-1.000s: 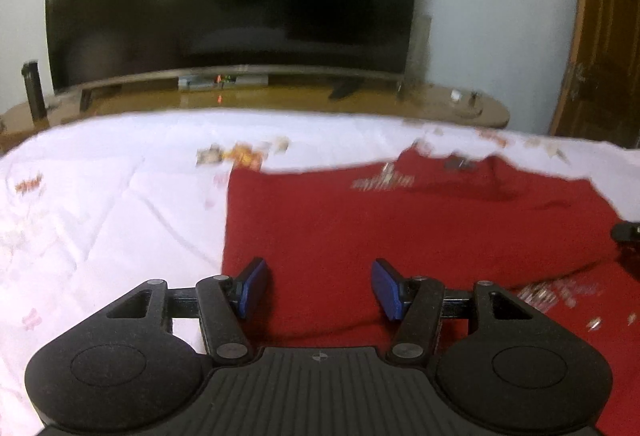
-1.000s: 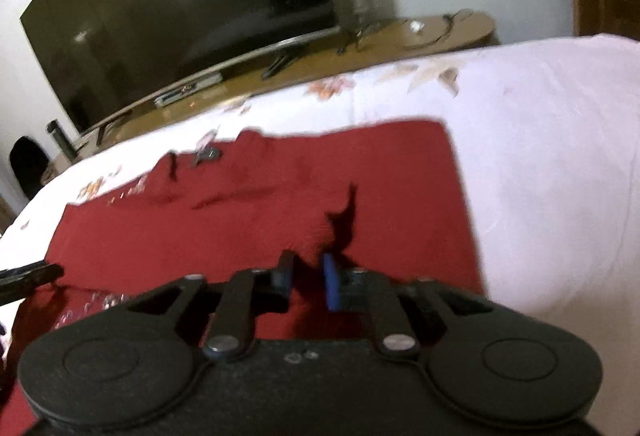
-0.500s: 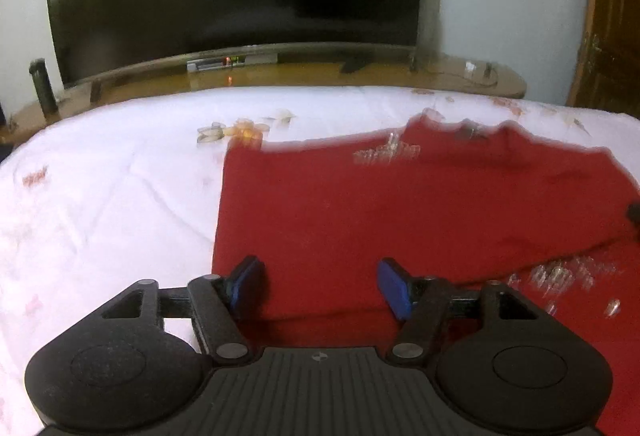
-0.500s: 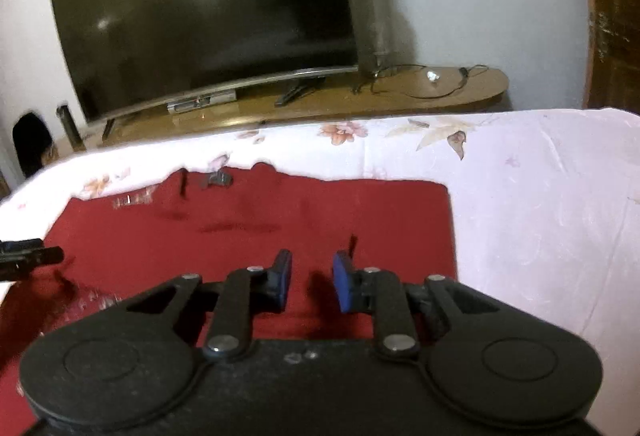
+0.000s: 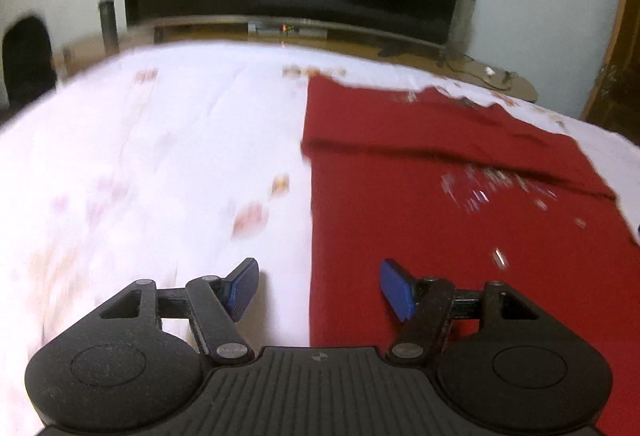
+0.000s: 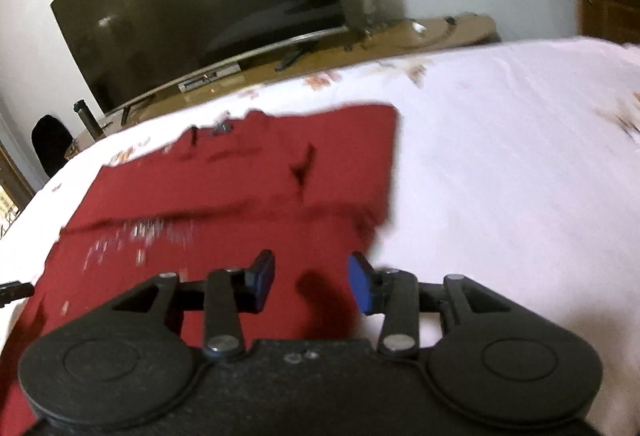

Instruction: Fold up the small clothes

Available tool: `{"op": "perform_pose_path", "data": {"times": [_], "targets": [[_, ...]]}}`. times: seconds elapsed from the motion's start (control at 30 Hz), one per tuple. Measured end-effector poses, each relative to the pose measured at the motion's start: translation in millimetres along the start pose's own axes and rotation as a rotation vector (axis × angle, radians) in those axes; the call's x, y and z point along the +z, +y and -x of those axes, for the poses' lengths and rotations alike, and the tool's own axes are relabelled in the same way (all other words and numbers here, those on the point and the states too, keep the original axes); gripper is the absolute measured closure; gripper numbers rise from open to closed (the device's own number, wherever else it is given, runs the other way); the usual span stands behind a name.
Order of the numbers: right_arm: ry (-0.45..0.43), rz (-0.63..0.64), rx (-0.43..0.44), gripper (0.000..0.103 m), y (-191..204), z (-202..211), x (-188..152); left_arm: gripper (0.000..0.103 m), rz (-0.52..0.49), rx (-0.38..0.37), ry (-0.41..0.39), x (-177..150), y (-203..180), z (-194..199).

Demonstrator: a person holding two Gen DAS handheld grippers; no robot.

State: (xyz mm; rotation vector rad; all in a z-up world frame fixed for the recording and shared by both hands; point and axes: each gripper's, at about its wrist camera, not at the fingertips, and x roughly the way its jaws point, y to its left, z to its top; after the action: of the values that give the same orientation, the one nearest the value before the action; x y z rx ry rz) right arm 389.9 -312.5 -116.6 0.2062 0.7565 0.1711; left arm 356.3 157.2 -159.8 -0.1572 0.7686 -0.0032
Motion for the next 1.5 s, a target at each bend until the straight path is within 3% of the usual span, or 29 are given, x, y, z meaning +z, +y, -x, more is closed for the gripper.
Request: {"op": "perform_pose_path", "data": {"times": [0.13,0.23,0.4,0.63,0.8,0.87,0.93,1.07,1.3,1.4,1.5], "targets": [[0.041,-0.126,0.017,0.061,-21,52,-41,0.037,0.053,-0.113,0.021,-27,19,22],[0.059,-0.210,0.027,0.061,-26,82,-74,0.053,0.095,-0.196,0.067,-43,31,33],[0.102,-0.367,0.105,0.061,-18,118,-126,0.053,0.201,-0.352,0.128,-78,41,59],[0.119,-0.429,0.164,0.061,10,139,-167,0.053,0.412,-0.546,0.170,-121,54,64],[0.099,-0.492,0.206,0.061,16,126,-168,0.054,0.437,-0.595,0.183,-121,49,55],[0.096,-0.502,0.232,0.061,18,117,-165,0.078,0.433,-0.586,0.189,-123,45,50],[0.103,-0.505,0.268,0.067,20,112,-165,0.095,0.443,-0.554,0.200,-125,44,43],[0.125,-0.487,0.270,0.097,29,99,-168,0.100,0.472,-0.567,0.181,-130,47,42],[0.020,-0.369,0.233,0.098,49,136,-149,0.100,0.419,-0.624,0.058,-112,51,76],[-0.010,-0.324,0.228,0.098,49,152,-142,0.101,0.416,-0.605,0.070,-116,58,74],[0.034,-0.304,0.193,0.098,43,143,-153,0.101,0.413,-0.538,0.137,-136,63,55]]}}
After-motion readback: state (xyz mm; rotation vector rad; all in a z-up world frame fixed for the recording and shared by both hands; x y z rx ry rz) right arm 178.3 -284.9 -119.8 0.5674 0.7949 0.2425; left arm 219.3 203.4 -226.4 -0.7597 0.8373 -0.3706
